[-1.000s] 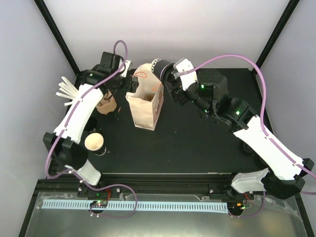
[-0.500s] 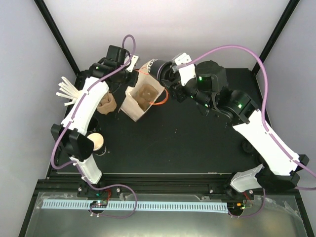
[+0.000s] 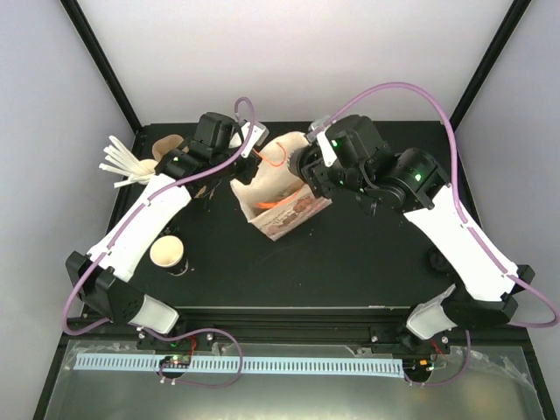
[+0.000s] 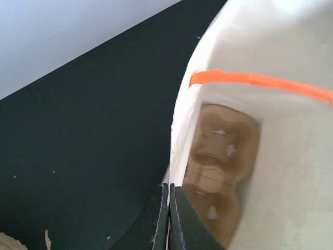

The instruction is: Pack the takeout coffee

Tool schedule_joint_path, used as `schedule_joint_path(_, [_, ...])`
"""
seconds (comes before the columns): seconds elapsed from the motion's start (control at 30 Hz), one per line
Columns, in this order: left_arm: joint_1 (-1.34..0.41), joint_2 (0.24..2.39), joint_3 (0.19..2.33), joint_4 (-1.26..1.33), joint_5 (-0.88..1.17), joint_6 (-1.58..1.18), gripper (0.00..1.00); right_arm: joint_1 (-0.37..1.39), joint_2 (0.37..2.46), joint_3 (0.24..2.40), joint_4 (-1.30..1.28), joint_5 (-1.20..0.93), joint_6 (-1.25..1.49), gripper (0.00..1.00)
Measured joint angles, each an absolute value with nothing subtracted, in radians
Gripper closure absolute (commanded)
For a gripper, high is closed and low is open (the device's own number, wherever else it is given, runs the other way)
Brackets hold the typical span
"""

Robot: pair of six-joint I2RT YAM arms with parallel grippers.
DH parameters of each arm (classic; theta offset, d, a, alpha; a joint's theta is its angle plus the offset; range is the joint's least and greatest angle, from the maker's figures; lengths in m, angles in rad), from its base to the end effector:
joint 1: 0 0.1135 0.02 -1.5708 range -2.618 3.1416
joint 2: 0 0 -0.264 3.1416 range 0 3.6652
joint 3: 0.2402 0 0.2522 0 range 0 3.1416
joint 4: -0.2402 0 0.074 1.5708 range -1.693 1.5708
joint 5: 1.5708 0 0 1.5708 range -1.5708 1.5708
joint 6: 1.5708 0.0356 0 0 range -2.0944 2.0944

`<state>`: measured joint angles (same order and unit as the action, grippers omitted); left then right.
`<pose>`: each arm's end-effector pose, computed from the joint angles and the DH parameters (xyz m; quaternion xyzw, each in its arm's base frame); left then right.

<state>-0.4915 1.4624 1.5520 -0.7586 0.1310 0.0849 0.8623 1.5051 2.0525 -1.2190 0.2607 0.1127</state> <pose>0.2762 -0.1531 0.3898 0.2826 0.8530 -0.1455 0.4140 0.1797 0.1956 0.4882 -0.2743 0.8517 0.0984 0.4356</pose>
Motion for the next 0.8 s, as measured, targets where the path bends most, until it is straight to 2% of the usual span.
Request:
schedule_joint_path(0.2, [-0.493, 1.462, 1.549, -0.744, 0.193, 0.068, 0.98, 0.862, 1.447, 1.893, -1.267, 0.236, 0.142, 0.51])
schedule_joint_path(0.47, [-0.499, 1.446, 1.539, -0.744, 0.268, 0.065, 0.98, 0.862, 1.5, 1.836, -1.324, 0.215, 0.148, 0.51])
schedule_joint_path(0.8, [-0.539, 1.421, 1.435, -0.686, 0.453, -0.08, 0.99, 0.862, 1.526, 1.648, -1.248, 0.181, 0.144, 0.52])
